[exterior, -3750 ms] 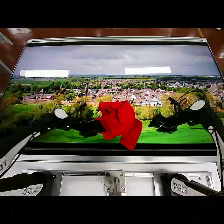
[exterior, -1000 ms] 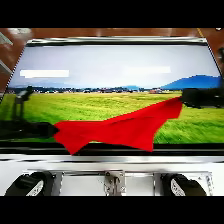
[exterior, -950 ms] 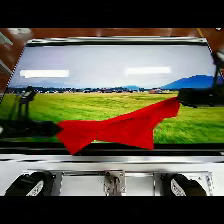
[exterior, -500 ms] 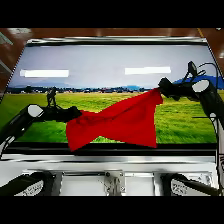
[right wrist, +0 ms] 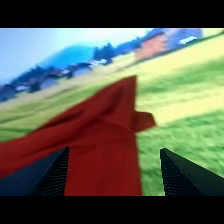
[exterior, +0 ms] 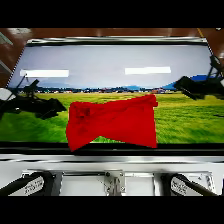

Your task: Fold the shirts.

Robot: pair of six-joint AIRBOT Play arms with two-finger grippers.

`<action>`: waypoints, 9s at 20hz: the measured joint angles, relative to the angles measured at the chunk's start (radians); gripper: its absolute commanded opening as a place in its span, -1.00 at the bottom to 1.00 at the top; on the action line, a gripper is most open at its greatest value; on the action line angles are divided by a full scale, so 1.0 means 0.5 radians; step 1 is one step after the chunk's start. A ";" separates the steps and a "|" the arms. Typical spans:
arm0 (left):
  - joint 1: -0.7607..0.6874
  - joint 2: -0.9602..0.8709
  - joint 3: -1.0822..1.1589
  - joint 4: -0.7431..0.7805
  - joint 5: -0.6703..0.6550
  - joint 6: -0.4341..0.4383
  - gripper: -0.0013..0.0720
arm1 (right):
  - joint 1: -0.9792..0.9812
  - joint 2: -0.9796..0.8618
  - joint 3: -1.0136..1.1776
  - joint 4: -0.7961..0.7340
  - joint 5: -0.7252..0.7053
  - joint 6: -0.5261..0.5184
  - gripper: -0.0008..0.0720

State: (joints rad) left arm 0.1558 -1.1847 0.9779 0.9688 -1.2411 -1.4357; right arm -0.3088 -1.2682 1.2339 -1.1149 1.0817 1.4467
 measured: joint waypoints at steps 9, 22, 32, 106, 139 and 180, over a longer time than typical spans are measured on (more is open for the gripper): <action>0.089 0.384 -0.920 -0.087 -0.105 0.105 0.95 | -0.481 0.093 -0.520 0.034 0.549 -0.195 0.87; -0.385 0.282 -1.159 -0.511 0.599 0.170 -0.83 | -0.333 0.040 -1.112 0.260 0.359 -0.292 0.87; -0.398 0.280 -0.822 -0.543 0.588 0.285 -0.83 | 0.183 -0.230 -1.195 0.443 0.099 -0.165 -0.48; 0.072 -0.183 -0.904 -0.385 0.474 0.249 -0.17 | -0.443 -0.324 -0.383 0.194 0.540 -0.069 0.75; -0.045 0.858 0.864 -0.167 0.567 0.437 -0.83 | 0.143 0.496 0.671 0.271 0.232 -0.436 -0.81; -0.194 -0.566 0.431 -0.182 1.485 0.371 -0.83 | 0.530 -0.807 0.227 -0.081 -1.447 -0.230 -0.81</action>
State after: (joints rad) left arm 0.0589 -1.4677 1.1934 0.8780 -0.4984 -1.2503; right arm -0.0437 -1.6718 1.3476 -1.1553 0.3584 1.3315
